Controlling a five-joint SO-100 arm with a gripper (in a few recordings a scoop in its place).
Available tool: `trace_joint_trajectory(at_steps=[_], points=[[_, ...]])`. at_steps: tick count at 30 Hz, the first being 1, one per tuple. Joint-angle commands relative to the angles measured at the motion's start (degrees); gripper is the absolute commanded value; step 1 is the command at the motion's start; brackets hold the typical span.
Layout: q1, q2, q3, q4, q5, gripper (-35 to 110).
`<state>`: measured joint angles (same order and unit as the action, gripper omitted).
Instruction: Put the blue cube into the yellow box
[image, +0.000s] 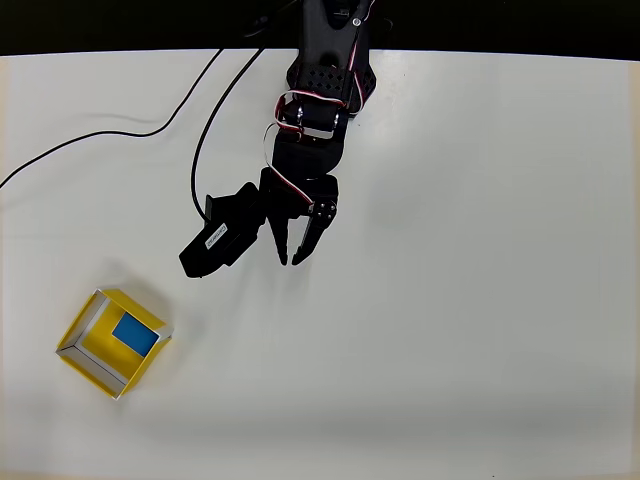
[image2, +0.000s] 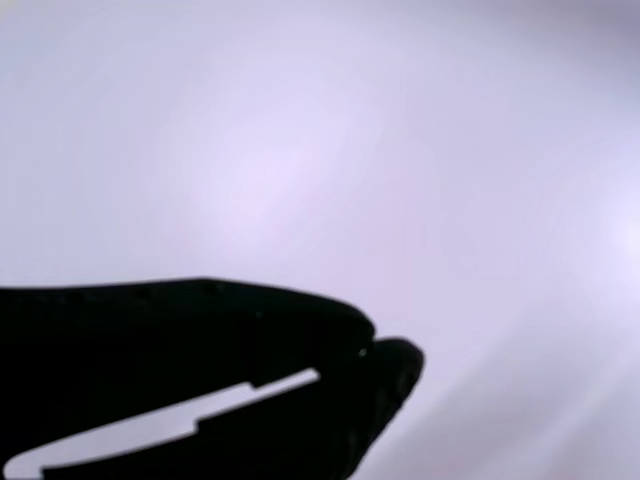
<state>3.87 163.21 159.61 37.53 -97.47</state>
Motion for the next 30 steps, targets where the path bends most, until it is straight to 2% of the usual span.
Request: trace_joint_trajectory(at_steps=[1,7,14,23,27,30], points=[[-0.18,7.82,3.52,3.78,-0.79,0],[-1.05,16.79,10.02,14.50,0.18,0],[-0.88,27.51,18.28,21.80,0.00,0],[-0.79,28.30,20.57,33.40,2.55,0],[-1.23,28.39,20.57,39.90,-0.18,0],[-1.32,28.39,20.57,40.34,2.20,0]])
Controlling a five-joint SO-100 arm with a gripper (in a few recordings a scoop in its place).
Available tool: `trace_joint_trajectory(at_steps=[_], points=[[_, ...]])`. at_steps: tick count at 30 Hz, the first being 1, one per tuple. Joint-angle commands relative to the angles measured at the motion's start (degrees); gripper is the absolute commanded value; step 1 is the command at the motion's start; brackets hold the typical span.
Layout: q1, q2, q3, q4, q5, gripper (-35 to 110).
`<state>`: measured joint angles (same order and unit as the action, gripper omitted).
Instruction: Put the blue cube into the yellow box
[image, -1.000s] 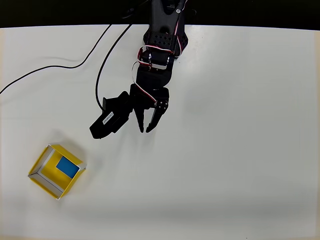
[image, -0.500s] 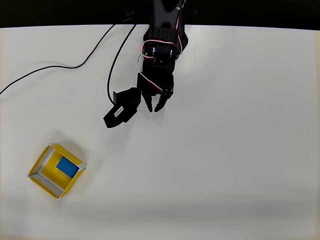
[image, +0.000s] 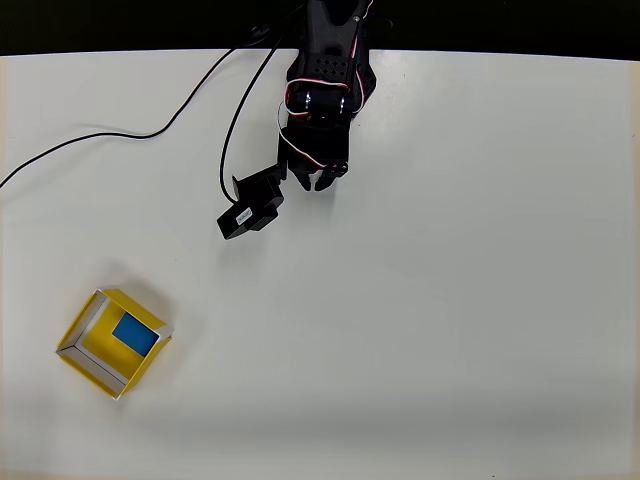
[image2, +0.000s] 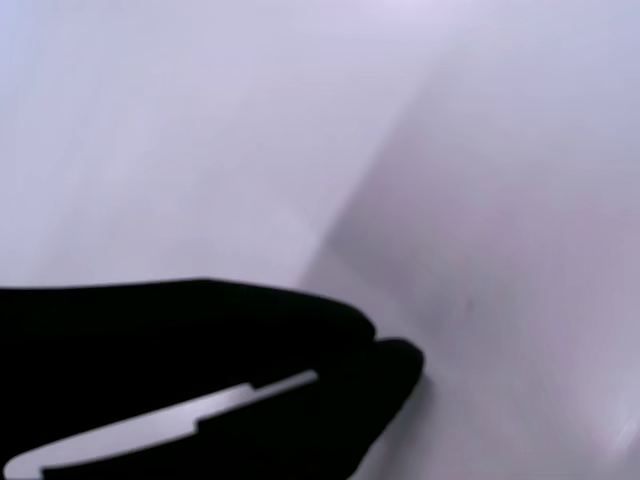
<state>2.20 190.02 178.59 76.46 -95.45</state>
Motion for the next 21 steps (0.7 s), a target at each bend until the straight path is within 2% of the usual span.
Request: trace_joint_trajectory(at_steps=[1,21], points=[[0.35,1.58,1.58,1.41,0.35,0],[-1.23,1.41,1.58,1.41,2.11,0]])
